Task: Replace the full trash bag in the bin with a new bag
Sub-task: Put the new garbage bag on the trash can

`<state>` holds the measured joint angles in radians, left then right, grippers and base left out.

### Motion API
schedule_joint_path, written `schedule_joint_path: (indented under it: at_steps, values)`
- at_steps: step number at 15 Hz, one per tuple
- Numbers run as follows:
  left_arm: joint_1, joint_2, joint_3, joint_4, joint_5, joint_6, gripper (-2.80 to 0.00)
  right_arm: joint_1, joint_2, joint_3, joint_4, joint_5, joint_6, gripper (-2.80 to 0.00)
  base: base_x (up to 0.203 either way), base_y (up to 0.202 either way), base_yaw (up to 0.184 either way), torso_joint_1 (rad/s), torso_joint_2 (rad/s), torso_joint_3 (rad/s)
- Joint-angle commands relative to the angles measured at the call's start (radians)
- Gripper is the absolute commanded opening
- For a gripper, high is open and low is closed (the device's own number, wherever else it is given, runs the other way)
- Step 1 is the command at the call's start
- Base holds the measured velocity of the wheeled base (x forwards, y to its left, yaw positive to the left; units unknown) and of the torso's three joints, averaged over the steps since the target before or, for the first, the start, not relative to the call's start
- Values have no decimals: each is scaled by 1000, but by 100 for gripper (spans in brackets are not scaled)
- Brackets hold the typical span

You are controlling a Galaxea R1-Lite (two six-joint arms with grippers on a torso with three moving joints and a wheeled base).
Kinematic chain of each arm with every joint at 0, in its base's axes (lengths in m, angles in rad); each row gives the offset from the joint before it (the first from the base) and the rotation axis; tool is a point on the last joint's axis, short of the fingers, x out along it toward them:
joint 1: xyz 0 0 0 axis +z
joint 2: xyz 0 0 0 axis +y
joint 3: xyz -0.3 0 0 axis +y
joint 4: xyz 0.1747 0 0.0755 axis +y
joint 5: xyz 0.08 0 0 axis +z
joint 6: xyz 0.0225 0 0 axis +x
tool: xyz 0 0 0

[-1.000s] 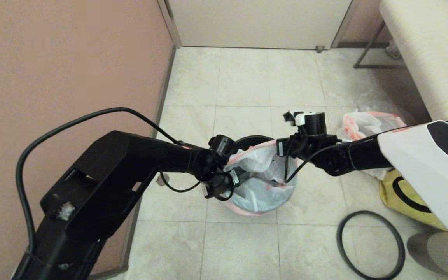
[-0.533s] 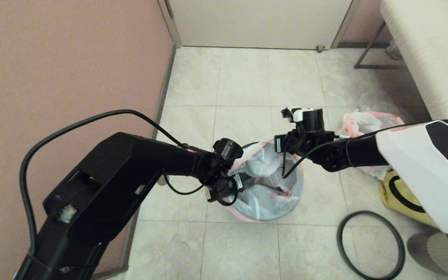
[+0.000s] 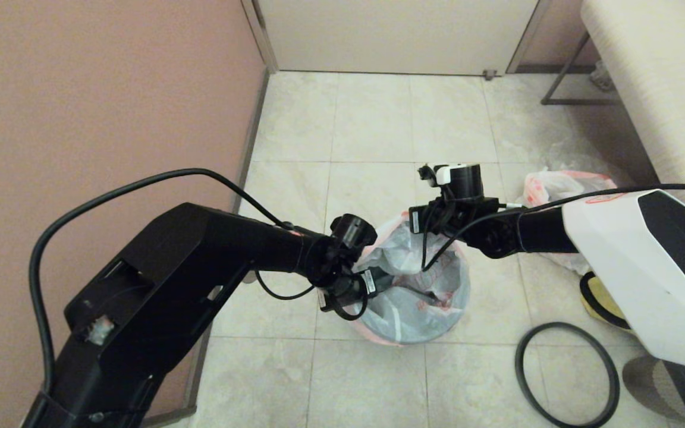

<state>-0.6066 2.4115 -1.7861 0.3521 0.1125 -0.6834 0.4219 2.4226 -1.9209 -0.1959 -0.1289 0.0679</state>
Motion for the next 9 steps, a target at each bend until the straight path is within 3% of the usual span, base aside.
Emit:
schedule_joint_path:
  at_steps: [1,6,9]
  values:
    - [-2,-6,7,2,-1,-3,-280,3,28,-52,30,19,-5,-280,0,0,0,0,0,0]
    - [-25,-23,33,-1,-2,19,-280,-11,33,-52,35,32,-62,-280,0,0,0,0,0,0]
    - [-47,-50,112,-100,-2,36,-280,-35,42,-52,43,62,-90,-280,0,0,0,0,0,0]
